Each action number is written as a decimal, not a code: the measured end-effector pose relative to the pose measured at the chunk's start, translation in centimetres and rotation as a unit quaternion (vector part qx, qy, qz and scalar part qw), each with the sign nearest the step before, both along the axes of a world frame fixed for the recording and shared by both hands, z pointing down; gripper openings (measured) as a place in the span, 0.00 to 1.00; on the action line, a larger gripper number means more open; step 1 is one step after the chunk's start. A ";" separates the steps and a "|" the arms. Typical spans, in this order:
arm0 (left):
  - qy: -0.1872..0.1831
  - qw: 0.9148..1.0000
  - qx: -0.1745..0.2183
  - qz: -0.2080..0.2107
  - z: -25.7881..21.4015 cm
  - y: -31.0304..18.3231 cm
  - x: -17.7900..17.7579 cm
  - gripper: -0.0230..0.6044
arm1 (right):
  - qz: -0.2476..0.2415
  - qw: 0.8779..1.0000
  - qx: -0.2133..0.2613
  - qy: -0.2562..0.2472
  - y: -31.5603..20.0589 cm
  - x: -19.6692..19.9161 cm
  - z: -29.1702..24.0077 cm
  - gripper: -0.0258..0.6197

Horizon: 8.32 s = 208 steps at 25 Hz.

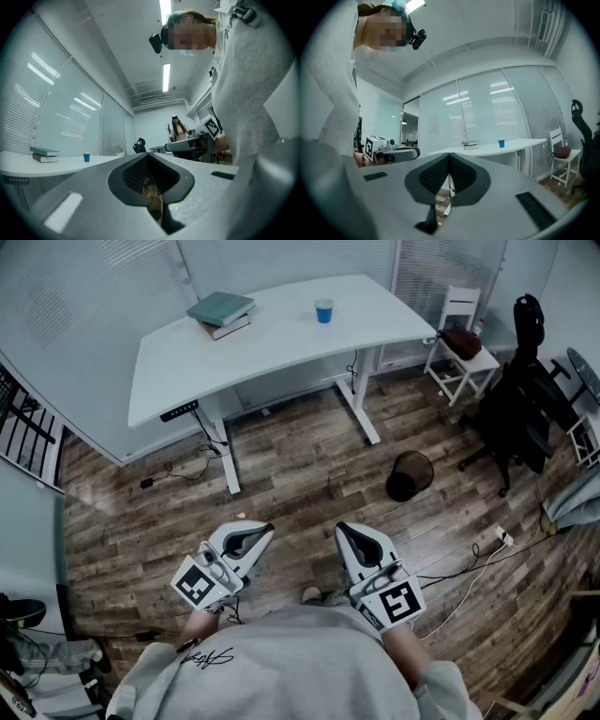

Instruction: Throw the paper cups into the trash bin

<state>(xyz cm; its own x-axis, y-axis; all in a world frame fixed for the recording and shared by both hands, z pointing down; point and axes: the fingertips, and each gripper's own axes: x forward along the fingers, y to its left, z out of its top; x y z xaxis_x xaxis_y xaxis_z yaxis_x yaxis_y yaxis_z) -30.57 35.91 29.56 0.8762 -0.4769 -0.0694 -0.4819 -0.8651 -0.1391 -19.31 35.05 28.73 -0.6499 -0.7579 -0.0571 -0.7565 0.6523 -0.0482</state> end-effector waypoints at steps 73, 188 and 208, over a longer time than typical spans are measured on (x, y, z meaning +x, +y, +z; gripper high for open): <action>-0.004 0.999 0.006 -0.031 -2.1 -20.6 3.0 0.04 | 0.030 0.998 0.057 0.018 -22.3 5.4 -3.1 0.06; -0.001 1.000 -0.017 0.000 -4.4 -64.8 1.5 0.04 | 0.096 0.994 0.044 0.042 -64.7 5.7 -4.1 0.06; -0.009 0.997 -0.033 -0.064 -3.1 -66.0 0.8 0.04 | 0.037 0.995 -0.062 0.070 -68.7 5.8 1.4 0.33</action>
